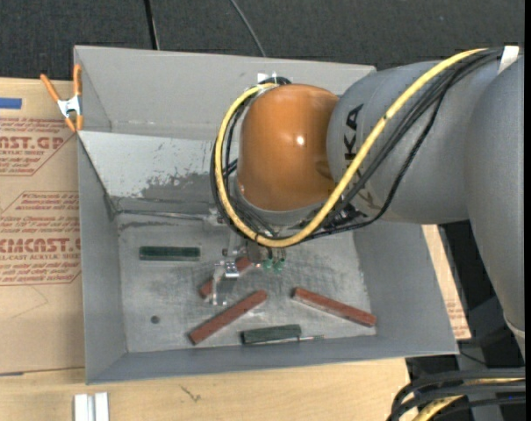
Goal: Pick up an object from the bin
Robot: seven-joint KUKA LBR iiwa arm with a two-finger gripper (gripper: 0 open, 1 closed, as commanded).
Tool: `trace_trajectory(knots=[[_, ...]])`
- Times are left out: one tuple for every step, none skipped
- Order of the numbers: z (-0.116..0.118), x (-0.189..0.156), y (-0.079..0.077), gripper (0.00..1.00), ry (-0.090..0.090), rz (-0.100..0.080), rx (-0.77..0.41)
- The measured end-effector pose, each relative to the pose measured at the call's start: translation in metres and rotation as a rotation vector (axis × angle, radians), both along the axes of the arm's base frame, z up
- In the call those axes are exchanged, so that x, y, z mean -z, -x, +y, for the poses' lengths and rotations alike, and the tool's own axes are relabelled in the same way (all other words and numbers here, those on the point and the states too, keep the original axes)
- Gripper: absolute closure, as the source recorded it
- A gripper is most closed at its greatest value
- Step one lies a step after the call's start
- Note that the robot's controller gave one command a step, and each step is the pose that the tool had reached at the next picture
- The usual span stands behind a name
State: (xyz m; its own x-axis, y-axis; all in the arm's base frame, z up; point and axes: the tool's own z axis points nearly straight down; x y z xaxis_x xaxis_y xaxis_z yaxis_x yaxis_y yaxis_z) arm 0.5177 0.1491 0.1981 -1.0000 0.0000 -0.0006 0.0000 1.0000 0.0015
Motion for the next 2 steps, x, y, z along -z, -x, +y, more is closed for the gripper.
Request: trace_trajectory(knots=[[0.0000,0.0000,0.0000,0.00,0.000,0.000,0.000],[-0.0020,0.0060,0.0007,0.00,-0.002,-0.007,-0.023]])
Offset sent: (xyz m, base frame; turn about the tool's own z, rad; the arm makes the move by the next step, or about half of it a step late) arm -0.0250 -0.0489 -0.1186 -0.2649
